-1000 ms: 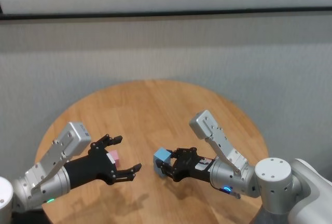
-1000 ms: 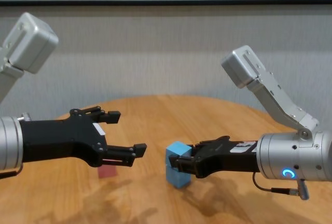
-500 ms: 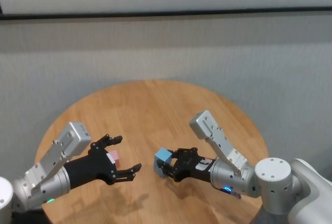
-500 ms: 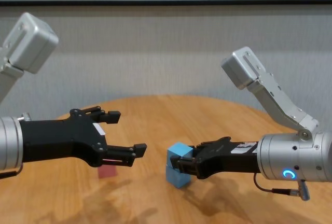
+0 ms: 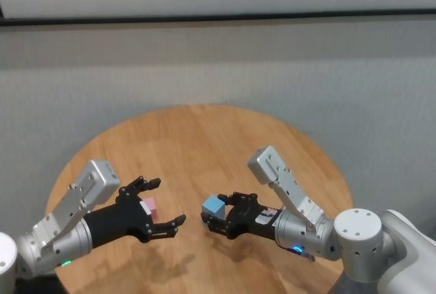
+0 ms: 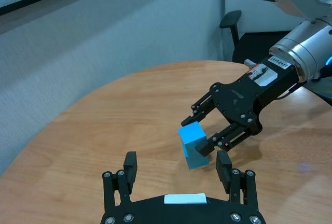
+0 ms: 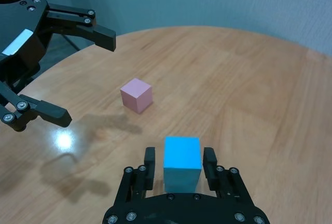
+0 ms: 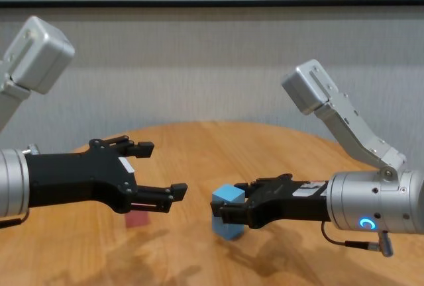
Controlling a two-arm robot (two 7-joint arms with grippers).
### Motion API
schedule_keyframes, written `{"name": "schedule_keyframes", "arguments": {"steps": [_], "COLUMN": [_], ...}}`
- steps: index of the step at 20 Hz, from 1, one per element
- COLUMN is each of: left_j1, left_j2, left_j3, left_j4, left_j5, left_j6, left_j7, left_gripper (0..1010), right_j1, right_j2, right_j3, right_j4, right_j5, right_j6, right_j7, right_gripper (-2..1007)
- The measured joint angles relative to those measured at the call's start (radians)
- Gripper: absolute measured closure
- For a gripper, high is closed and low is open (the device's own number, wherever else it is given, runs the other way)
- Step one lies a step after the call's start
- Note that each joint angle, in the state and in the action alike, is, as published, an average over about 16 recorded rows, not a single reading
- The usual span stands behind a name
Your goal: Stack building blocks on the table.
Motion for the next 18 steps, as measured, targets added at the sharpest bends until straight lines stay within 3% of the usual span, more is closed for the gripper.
{"name": "schedule_keyframes", "arguments": {"steps": [7, 12, 18], "left_j1": [0.000, 0.000, 0.000], "left_j2": [0.000, 0.000, 0.000], "left_j3": [0.000, 0.000, 0.000], "left_j4": [0.000, 0.000, 0.000], "left_j5": [0.000, 0.000, 0.000], "left_j6": [0.000, 0.000, 0.000], "left_j7": [0.000, 0.000, 0.000], "left_gripper": [10, 10, 10], "right_j1": [-0.005, -0.017, -0.040], "right_j2": [0.009, 0.024, 0.050], "right_j3": [0.023, 0.059, 0.109], "right_j4": [-0.027, -0.066, -0.109], "right_j5": [0.003, 0.017, 0.038], "right_j6": [-0.024, -0.040, -0.054], "right_j7": [-0.018, -0.040, -0.072], "right_gripper": [216, 86, 8]}}
